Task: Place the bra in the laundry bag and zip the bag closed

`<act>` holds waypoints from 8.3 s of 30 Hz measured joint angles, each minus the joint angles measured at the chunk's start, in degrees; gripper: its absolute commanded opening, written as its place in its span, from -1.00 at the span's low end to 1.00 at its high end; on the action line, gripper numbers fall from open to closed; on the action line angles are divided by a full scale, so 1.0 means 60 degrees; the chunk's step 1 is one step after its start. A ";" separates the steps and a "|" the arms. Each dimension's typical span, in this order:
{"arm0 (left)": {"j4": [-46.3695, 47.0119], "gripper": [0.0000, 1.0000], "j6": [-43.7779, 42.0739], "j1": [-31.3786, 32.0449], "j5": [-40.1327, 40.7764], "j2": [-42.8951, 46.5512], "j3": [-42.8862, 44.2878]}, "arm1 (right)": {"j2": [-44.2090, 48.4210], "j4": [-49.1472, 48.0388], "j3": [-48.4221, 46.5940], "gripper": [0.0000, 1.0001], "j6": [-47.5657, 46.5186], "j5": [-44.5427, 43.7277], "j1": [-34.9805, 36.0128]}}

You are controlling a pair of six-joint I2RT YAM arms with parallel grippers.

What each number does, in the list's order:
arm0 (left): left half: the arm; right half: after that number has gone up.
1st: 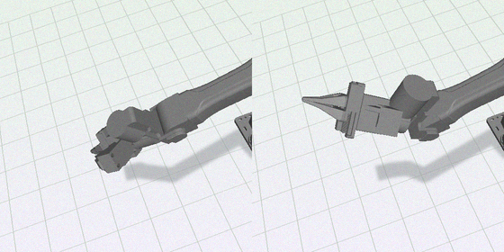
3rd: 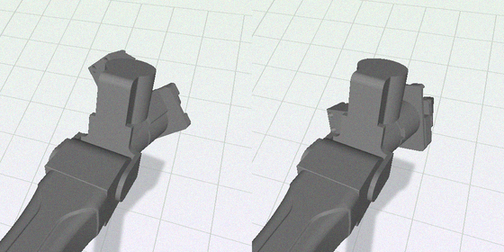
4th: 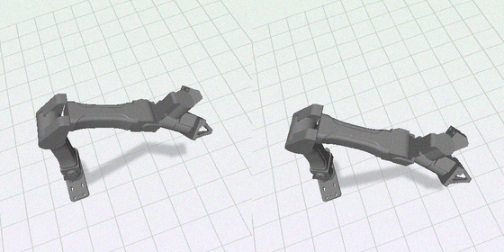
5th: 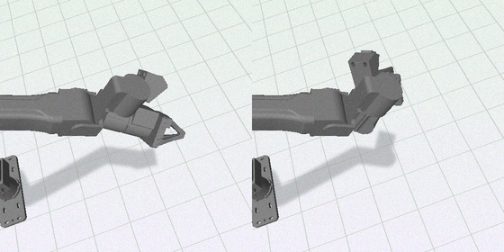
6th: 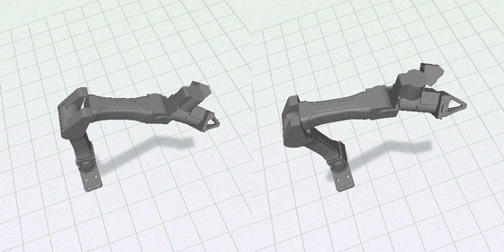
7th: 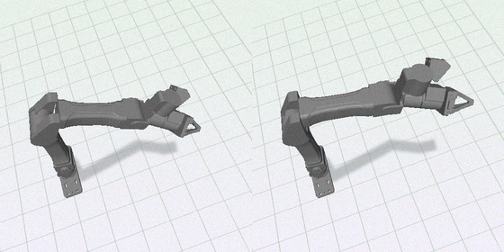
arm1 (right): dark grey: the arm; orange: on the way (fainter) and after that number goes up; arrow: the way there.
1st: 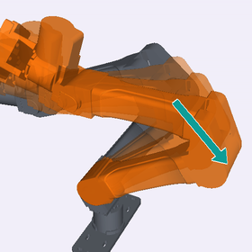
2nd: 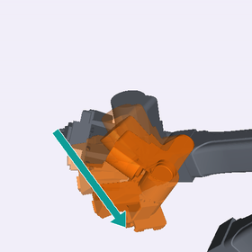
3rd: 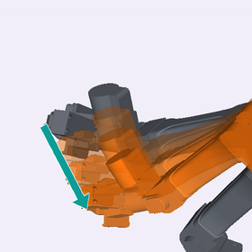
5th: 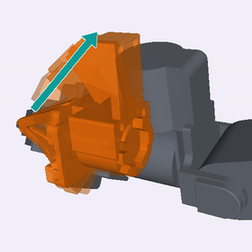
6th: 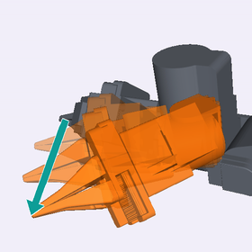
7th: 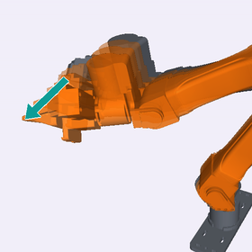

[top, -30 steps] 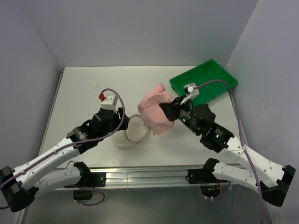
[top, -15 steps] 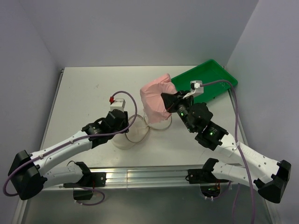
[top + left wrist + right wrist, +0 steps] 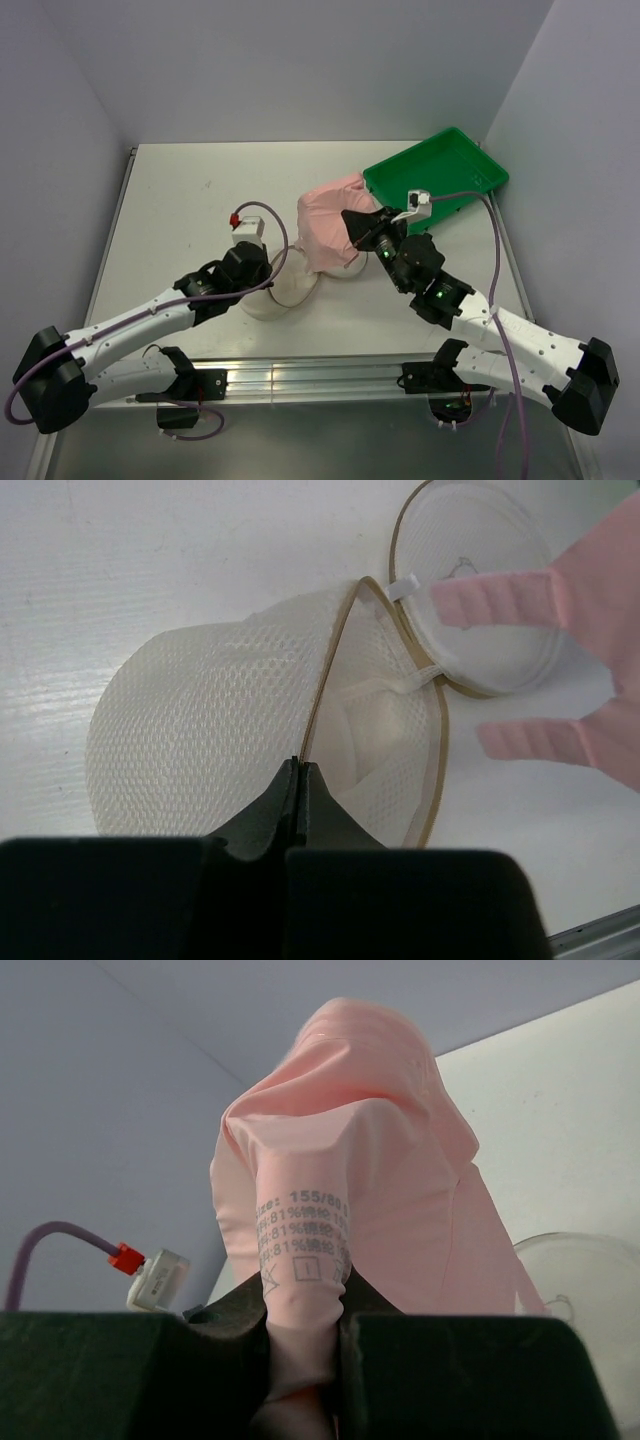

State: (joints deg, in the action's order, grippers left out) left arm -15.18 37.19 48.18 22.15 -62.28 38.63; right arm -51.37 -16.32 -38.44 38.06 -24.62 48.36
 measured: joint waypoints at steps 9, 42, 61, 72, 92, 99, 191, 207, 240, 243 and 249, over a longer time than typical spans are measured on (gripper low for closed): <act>0.1290 -1.00 0.0503 0.0000 0.0036 0.1002 -0.0769 | -0.0277 -0.1071 0.1370 -1.00 0.1249 0.0029 0.0277; 0.2801 -1.00 0.0809 -0.0164 -0.0783 0.1286 -0.1155 | -0.4801 -0.1096 0.0335 -1.00 0.0087 0.3096 0.0794; 0.3916 -1.00 0.0426 -0.0280 -0.1220 0.2102 -0.2106 | -0.5905 -0.0743 -0.0503 -1.00 0.0244 0.3891 0.1169; 0.5752 -1.00 0.0372 -0.0328 -0.2335 0.0240 -0.1129 | -0.2918 0.0342 0.0255 -1.00 0.0102 0.2827 0.1158; 0.6411 -1.00 0.0849 -0.0441 -0.2503 0.2441 -0.4073 | -0.6266 -0.0142 -0.0820 -0.74 -0.0040 0.3166 0.1217; 0.6229 -1.00 0.0834 -0.0623 -0.2215 0.2419 -0.3840 | -0.6513 -0.0211 -0.0834 -0.93 -0.0044 0.3304 0.1679; 0.3668 -1.00 0.2164 -0.2707 -0.4819 0.1679 -0.1749 | -0.0291 0.8848 -0.3523 -1.00 -0.2069 0.1337 -0.0412; 0.3938 -1.00 0.2193 -0.2204 -0.4823 0.0499 -0.0918 | -0.1290 0.8714 -0.5810 -1.00 -0.2062 0.1993 0.0240; 0.5322 -0.99 0.2215 -0.2313 -0.4841 0.0718 -0.2823 | -0.0040 0.5417 0.0386 0.28 -0.1949 0.3767 0.0674; 0.5322 -1.00 0.2208 -0.2313 -0.4845 0.0721 -0.2823 | -0.0495 0.5289 0.0962 0.26 -0.1446 0.3934 0.0882; 0.5337 -1.00 0.2186 -0.2313 -0.4911 0.0721 -0.2823 | -0.1162 0.4204 0.2058 0.23 0.0164 0.4003 0.0951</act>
State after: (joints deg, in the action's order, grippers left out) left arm 16.84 50.30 34.30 -7.31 -57.95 21.69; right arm -58.35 8.91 -26.09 39.05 -0.60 54.06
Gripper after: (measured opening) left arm 0.015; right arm 0.637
